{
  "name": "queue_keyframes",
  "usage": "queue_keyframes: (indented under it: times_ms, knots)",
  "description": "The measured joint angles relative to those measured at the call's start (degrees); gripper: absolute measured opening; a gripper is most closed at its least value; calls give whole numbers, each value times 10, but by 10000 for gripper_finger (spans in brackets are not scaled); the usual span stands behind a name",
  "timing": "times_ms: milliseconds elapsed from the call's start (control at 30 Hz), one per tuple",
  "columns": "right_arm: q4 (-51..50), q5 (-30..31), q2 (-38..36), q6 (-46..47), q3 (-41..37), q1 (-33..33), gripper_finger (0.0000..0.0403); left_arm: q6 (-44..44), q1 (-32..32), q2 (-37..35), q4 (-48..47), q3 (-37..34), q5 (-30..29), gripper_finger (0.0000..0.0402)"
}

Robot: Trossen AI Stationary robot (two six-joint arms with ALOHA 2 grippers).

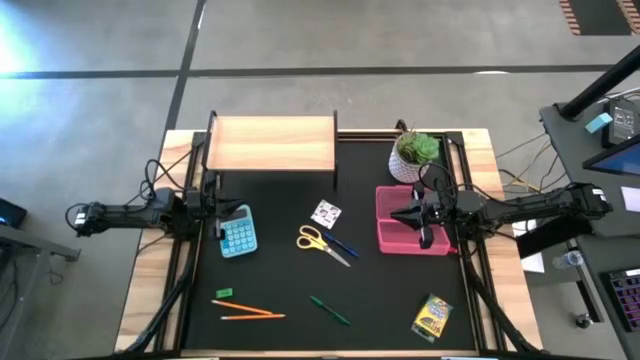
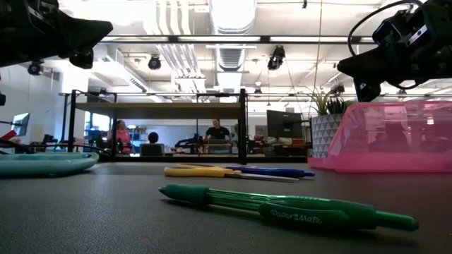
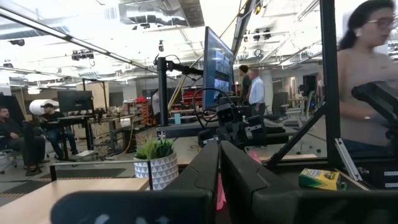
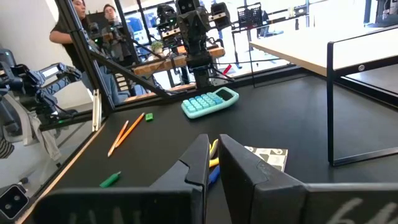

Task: Pack school essentials

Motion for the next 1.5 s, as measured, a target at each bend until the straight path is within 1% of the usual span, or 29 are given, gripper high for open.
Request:
queue_keyframes:
  times_ms: [933,1100,1200,1300,1400,1500]
  knots:
    - [2,0,0,2,0,0,28,0,0,0,0,0,0,0]
    - [37,9,0,44,0,0,28,0,0,0,0,0,0,0]
    - [69,33,0,91,0,0,28,0,0,0,0,0,0,0]
    - [98,39,0,138,1,0,28,0,0,0,0,0,0,0]
    - [97,38,0,186,12,0,28,0,0,0,0,0,0,0]
    - [98,38,0,190,24,0,28,0,0,0,0,0,0,0]
